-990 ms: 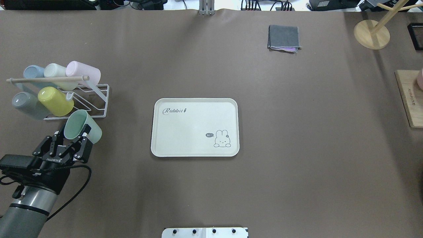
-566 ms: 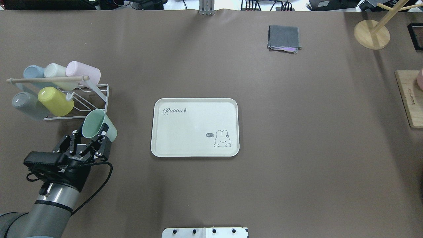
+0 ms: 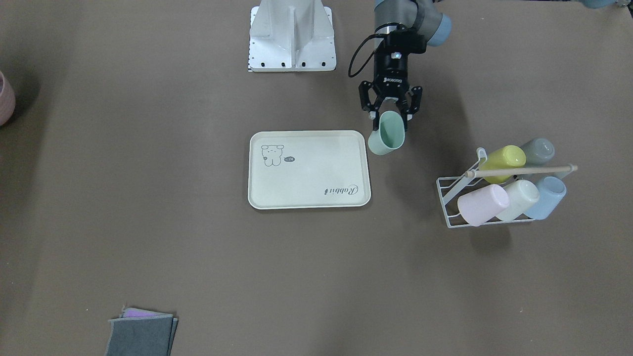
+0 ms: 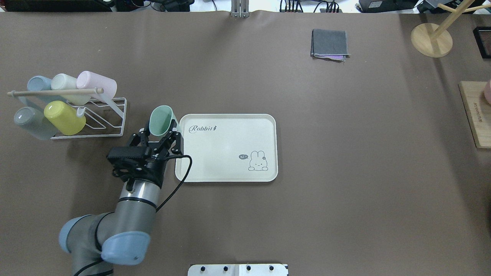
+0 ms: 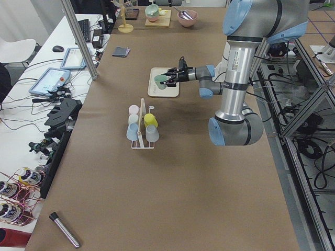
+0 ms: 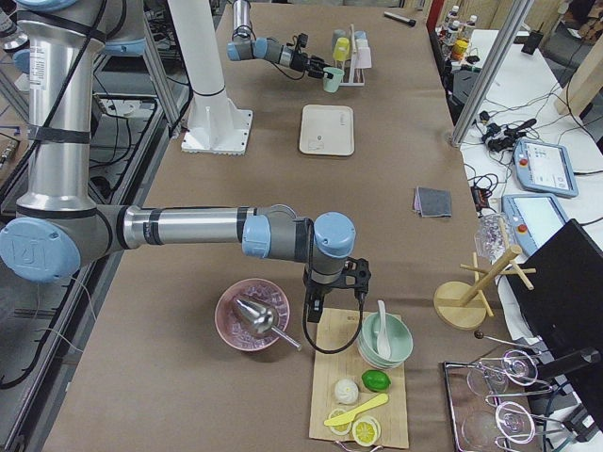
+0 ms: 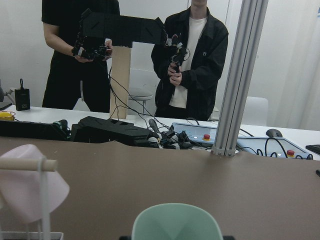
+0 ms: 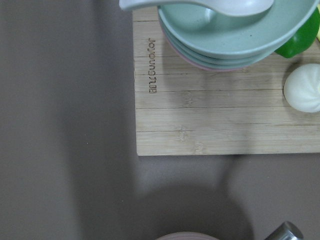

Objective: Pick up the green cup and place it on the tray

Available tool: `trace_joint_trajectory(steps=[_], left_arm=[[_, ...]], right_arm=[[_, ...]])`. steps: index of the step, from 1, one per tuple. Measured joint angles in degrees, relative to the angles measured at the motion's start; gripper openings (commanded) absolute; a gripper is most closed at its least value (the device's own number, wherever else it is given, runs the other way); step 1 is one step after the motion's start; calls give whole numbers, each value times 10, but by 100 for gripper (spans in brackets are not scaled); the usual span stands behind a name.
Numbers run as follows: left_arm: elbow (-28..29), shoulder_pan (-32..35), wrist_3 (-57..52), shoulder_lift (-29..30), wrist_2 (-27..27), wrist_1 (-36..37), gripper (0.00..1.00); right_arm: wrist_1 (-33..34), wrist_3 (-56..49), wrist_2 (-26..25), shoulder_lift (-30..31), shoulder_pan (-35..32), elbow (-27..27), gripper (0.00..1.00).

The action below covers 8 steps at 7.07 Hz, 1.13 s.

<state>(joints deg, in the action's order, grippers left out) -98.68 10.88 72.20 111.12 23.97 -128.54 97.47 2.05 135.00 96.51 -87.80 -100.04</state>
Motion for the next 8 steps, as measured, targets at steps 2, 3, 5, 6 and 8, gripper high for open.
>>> trace_joint_trajectory(steps=[2,3,5,6,8], left_arm=[[109,39,0,118,6,22,38],[140,45,0,150,10,30,38],[182,47,0,176,15,33,38],[199,43,0,186,15,34,38],[215,31,2,190,15,34,39]], right_arm=[[0,-1,0,0,0,1,100],[0,-1,0,0,0,1,100],[0,0,0,0,0,1,100],[1,0,0,0,0,1,100],[1,1,1,0,0,1,100]])
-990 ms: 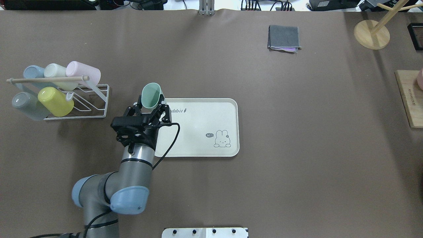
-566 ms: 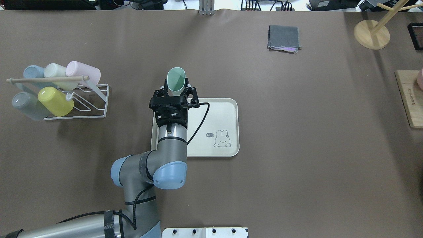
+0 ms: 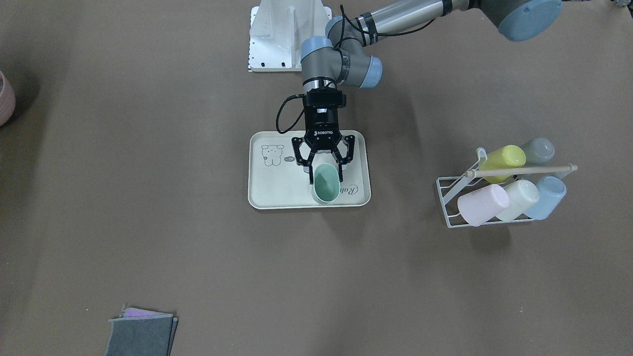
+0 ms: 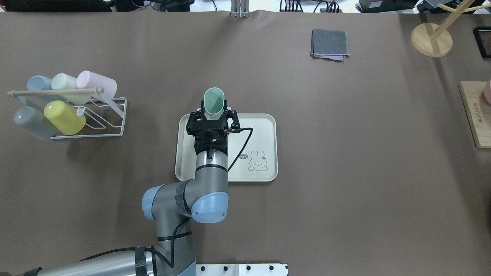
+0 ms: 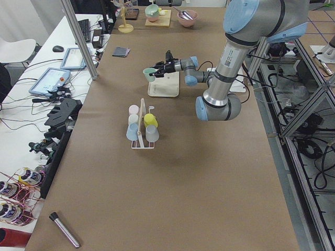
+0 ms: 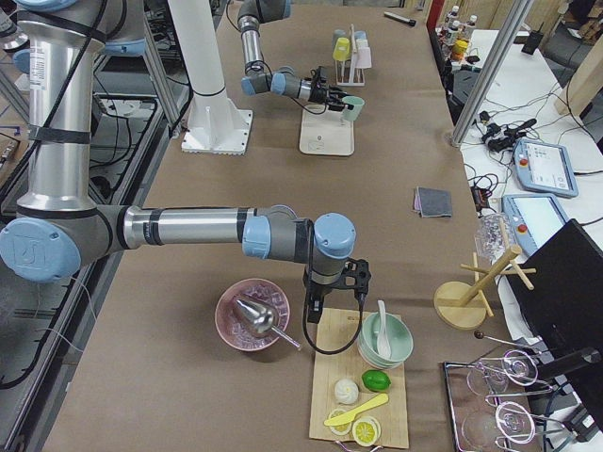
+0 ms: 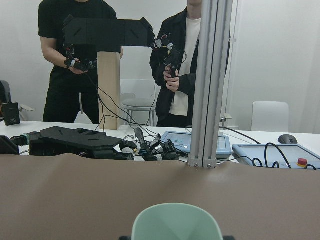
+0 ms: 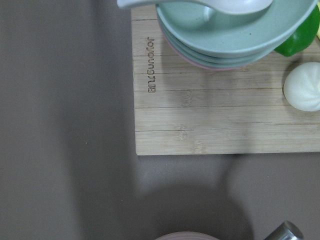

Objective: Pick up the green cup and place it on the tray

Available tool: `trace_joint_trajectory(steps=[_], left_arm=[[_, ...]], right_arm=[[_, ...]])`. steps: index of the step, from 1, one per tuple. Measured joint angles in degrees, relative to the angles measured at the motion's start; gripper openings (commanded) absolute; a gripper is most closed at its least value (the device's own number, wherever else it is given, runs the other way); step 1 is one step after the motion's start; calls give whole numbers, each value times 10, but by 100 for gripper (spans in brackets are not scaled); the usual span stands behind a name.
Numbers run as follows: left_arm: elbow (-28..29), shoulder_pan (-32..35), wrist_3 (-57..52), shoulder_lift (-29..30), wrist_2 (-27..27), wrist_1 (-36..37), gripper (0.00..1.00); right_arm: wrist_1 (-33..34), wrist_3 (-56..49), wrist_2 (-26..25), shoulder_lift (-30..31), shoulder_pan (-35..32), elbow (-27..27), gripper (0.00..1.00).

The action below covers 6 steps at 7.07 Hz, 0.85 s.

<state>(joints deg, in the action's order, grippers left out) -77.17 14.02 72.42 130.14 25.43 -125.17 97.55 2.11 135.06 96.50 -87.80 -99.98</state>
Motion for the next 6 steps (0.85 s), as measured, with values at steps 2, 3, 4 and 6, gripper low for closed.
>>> trace_joint_trajectory(steps=[2,3,4,6], left_arm=[[8,-16,2,-7,0,-1,41],[8,-22,3,-10,-1,-1,43],[8,-24,2,-10,-2,-1,44],[7,-26,2,-11,-3,-2,51]], right_arm=[[0,0,0,0,0,0,100],[0,0,0,0,0,0,100],[0,0,0,0,0,0,100],[0,0,0,1,0,0,100]])
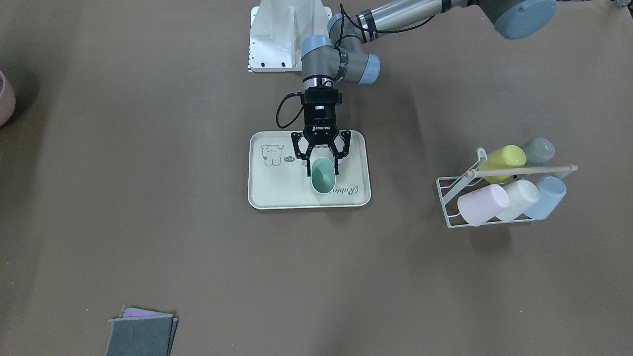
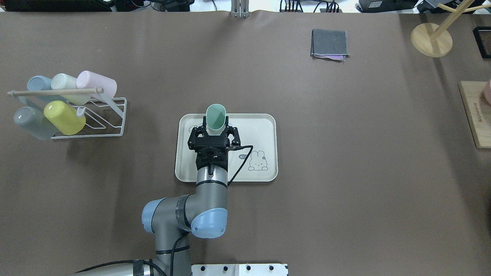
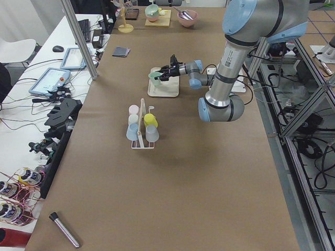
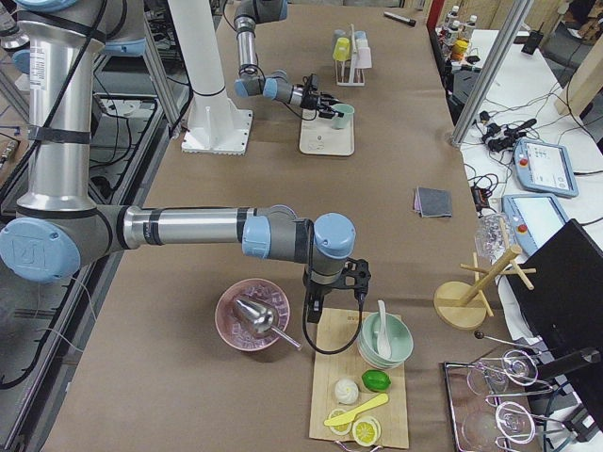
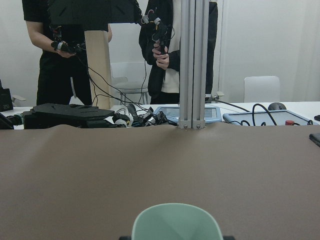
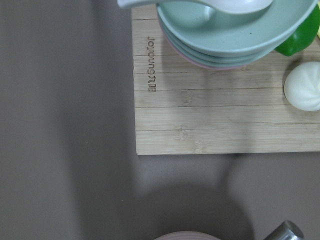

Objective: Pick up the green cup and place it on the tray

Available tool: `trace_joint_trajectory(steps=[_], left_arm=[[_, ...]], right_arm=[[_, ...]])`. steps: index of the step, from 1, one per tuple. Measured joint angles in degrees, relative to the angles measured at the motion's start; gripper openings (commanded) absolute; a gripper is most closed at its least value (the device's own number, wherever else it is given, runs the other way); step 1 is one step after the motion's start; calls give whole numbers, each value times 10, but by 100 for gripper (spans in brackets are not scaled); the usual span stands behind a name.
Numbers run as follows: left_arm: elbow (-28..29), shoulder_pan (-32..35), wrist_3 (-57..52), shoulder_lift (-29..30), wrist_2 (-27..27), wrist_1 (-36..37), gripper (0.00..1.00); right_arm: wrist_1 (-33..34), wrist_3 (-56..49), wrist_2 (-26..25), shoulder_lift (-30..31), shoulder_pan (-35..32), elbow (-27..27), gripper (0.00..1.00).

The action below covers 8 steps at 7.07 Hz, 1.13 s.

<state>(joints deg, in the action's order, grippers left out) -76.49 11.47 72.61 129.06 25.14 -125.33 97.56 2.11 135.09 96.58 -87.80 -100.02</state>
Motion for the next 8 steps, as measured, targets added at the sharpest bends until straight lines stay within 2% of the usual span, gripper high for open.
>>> trace_joint_trajectory(steps=[3,5,6,8], left_arm=[[2,-3,-2,-1,0,0,54],[2,-4,-4,-3,0,0,67],[2,-5,-4,-4,-1,0,98],[0,-5,-14,-5,-1,1,98]], right_arm=[[0,1,-1,0,0,0,100],[0,2,-1,-1,0,0,100],[0,3,-1,-1,0,0,100],[0,4,-2,-3,0,1,100]])
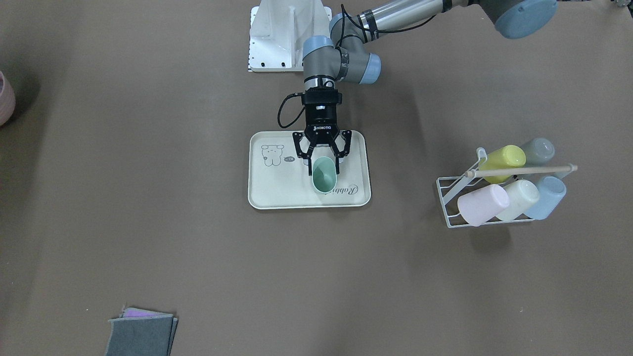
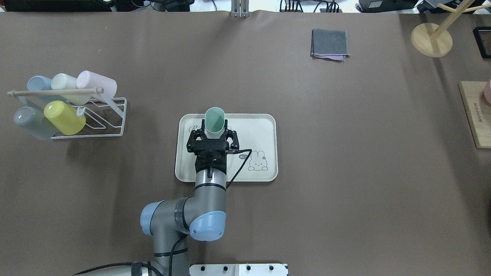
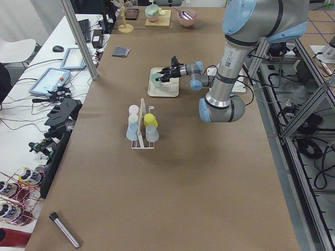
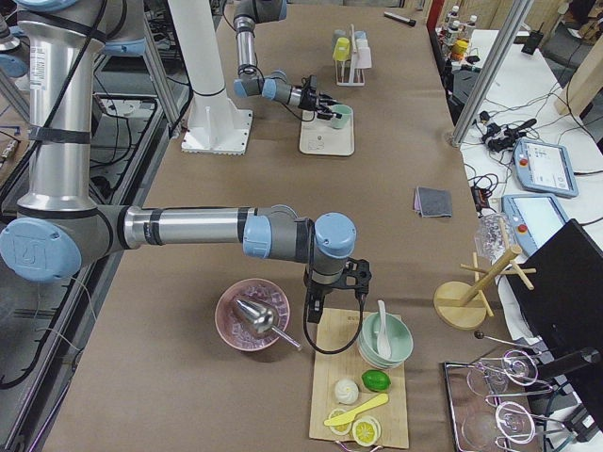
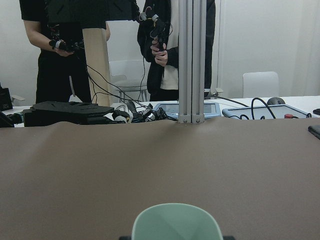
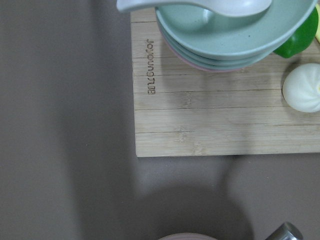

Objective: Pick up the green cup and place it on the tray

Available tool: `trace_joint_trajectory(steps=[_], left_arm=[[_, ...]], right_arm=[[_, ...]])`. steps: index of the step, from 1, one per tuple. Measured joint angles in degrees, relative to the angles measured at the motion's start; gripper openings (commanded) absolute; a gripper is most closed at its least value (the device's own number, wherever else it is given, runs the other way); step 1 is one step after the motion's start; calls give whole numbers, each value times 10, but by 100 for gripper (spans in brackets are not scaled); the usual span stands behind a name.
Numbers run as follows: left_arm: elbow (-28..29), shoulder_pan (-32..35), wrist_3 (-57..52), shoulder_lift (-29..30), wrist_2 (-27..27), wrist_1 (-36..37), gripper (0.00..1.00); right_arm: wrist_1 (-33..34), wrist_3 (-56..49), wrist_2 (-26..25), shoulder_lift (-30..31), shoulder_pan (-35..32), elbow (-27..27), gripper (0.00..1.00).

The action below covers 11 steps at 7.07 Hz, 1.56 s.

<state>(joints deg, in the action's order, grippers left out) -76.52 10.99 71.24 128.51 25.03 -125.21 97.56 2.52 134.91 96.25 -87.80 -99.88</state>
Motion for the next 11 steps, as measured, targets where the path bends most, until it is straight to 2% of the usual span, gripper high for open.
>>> trace_joint_trajectory(steps=[5,7,9,11], left_arm=[[-21,1,-9,-9,1,-4,98],[-87,3,-10,-38,5,-6,98],[-177,11,-12,-81,23,-5,98],[-273,18,-40,-158,34,-5,98]], right_arm=[[-1,-1,0,-4,0,4,100],[-1,-1,0,-5,0,4,100],[-1,-1,0,-5,0,4,100],[-1,-1,0,-5,0,3,100]])
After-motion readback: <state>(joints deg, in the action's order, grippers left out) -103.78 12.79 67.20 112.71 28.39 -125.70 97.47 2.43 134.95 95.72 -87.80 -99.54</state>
